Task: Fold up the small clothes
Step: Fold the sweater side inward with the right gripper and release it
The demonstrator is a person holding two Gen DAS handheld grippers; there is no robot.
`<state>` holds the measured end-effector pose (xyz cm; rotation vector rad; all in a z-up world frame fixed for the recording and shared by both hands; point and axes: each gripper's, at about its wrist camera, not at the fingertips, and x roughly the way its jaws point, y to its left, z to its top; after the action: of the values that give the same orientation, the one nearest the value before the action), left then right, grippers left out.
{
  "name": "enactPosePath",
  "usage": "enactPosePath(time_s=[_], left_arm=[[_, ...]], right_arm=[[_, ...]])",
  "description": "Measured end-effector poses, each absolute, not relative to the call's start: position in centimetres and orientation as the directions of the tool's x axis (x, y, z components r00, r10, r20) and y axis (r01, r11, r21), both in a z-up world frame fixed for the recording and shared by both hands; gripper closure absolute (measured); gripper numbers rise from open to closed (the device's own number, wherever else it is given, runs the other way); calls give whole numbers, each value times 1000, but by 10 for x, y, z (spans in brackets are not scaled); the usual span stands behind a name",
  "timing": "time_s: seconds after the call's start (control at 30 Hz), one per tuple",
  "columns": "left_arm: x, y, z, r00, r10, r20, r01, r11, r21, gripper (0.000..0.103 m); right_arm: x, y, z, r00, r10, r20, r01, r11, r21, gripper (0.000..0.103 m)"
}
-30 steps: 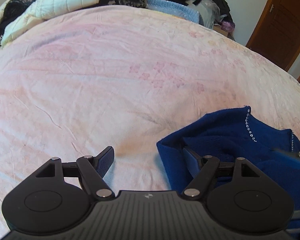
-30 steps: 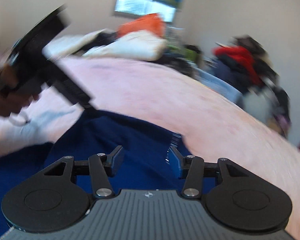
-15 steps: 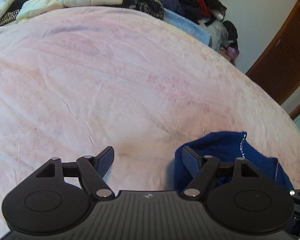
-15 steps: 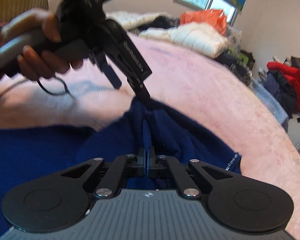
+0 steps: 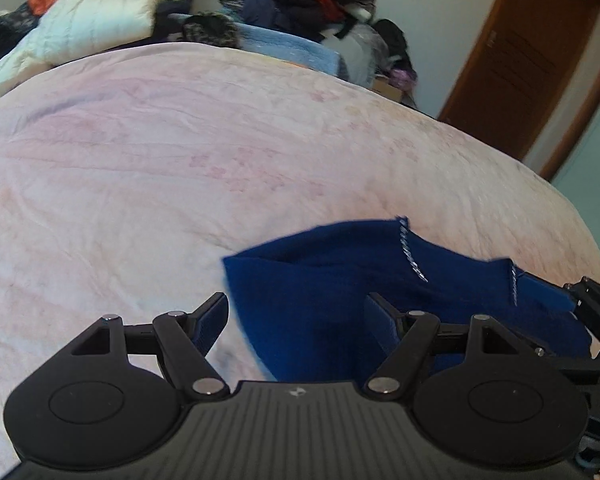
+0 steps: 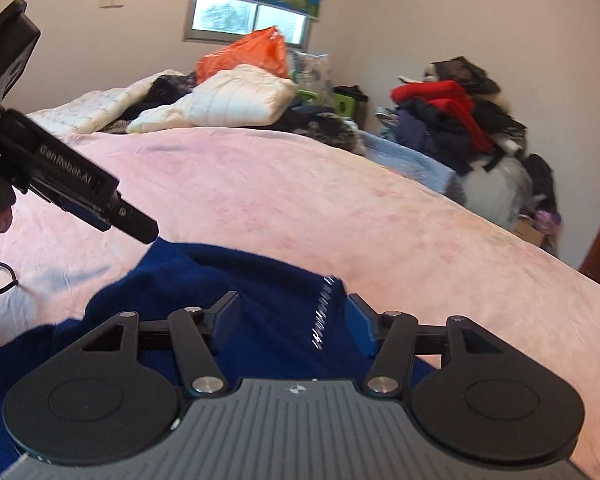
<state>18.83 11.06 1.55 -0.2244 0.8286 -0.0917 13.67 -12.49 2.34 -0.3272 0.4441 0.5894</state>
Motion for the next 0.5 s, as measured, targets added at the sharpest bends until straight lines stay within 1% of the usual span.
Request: enactPosePath(time_s=[0.07, 0.13, 0.17, 0.2, 0.23, 0.27, 0.3, 0.33, 0.37, 0.43, 0.47, 0.5], left_arm=[[188, 92, 8, 656, -187, -732, 47, 977, -207, 28], [191, 79, -1, 639, -185, -747, 78, 981, -176, 28], [194, 72, -5, 632, -167, -757, 85, 986, -146, 27], [196, 67, -11, 627, -135, -768, 84, 991, -106, 27], [199, 66, -18, 620, -81, -780, 57, 997, -59, 27], [200, 66, -23, 619, -29, -785, 23, 1000, -19, 27], [197, 67, -22, 628, -1, -778, 2, 1000, 0, 27], [192, 67, -19, 642, 5, -767, -6, 1000, 1, 27], [186, 67, -15, 657, 2, -754, -6, 1000, -3, 27], [176, 61, -8, 683, 1, -730, -2, 1000, -1, 27], [172, 55, -6, 693, -1, -721, 9, 1000, 7, 26], [170, 48, -5, 698, -6, -716, 30, 999, 20, 24]], right_arm=[[120, -155, 22, 750, 439, -494, -572, 806, -152, 39], [109, -190, 18, 747, 420, -515, -537, 838, -95, 38], [109, -211, 11, 742, 413, -528, -512, 858, -48, 37], [110, -231, 6, 728, 410, -549, -488, 873, 4, 33], [112, -249, 0, 719, 400, -569, -457, 888, 47, 29], [112, -268, -7, 728, 359, -585, -396, 916, 69, 29], [113, -285, -15, 744, 290, -603, -313, 947, 70, 30], [114, -301, -20, 748, 225, -624, -233, 970, 71, 36], [111, -315, -23, 758, 187, -625, -173, 981, 84, 38], [99, -329, -16, 790, 195, -581, -140, 980, 139, 38], [95, -330, -12, 809, 191, -556, -136, 981, 140, 37], [92, -329, -9, 828, 174, -533, -131, 984, 118, 37]])
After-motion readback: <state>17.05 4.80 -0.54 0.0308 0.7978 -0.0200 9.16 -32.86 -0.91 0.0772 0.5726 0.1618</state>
